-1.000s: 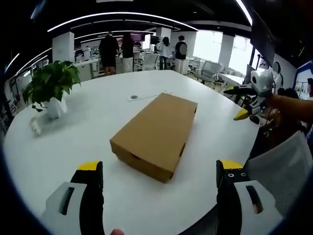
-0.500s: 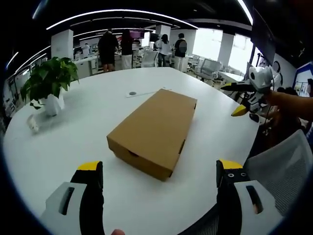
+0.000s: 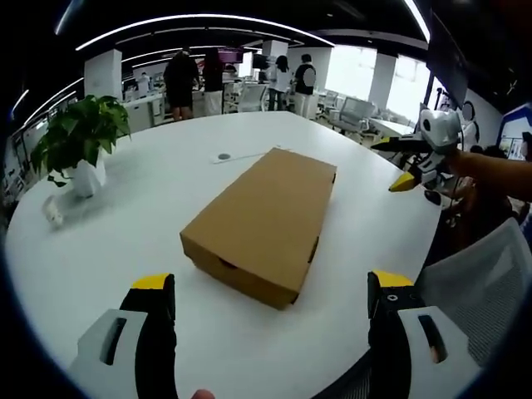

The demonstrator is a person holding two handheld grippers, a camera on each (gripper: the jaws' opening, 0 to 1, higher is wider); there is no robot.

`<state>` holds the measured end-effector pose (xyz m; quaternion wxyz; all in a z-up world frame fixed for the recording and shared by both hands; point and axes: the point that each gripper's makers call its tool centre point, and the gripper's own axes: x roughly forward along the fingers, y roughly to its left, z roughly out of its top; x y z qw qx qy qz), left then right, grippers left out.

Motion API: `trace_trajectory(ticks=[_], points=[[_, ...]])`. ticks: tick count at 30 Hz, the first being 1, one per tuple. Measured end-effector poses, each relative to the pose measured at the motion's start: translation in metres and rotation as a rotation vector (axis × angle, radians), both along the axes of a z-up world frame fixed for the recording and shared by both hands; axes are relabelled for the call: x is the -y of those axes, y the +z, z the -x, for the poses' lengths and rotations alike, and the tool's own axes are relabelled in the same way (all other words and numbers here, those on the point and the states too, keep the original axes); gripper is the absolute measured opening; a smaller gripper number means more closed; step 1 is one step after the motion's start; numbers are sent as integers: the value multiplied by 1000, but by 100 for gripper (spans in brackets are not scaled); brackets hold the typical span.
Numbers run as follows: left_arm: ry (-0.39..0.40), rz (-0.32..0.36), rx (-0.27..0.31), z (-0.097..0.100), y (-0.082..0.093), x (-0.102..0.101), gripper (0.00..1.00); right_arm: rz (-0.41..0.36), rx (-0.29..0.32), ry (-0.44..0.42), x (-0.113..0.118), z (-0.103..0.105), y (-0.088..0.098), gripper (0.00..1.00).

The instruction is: Operate the shoe box by opening the lid, removing the specified soft item, and placing it in the target area until the item is outside and the box remains undamaged.

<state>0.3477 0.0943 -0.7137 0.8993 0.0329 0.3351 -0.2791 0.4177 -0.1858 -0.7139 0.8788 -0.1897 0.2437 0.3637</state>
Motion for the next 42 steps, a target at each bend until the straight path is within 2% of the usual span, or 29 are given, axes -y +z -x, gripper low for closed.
trace_trajectory(ticks=[14, 23, 42], points=[[-12, 6, -7, -3, -12, 6, 98, -14, 5, 36, -7, -13, -3, 76], [-36, 5, -33, -1, -23, 9, 96, 12, -19, 49, -11, -18, -15, 73], [-33, 38, -78, -1, -45, 14, 79, 34, -47, 60, -20, -30, -31, 66]])
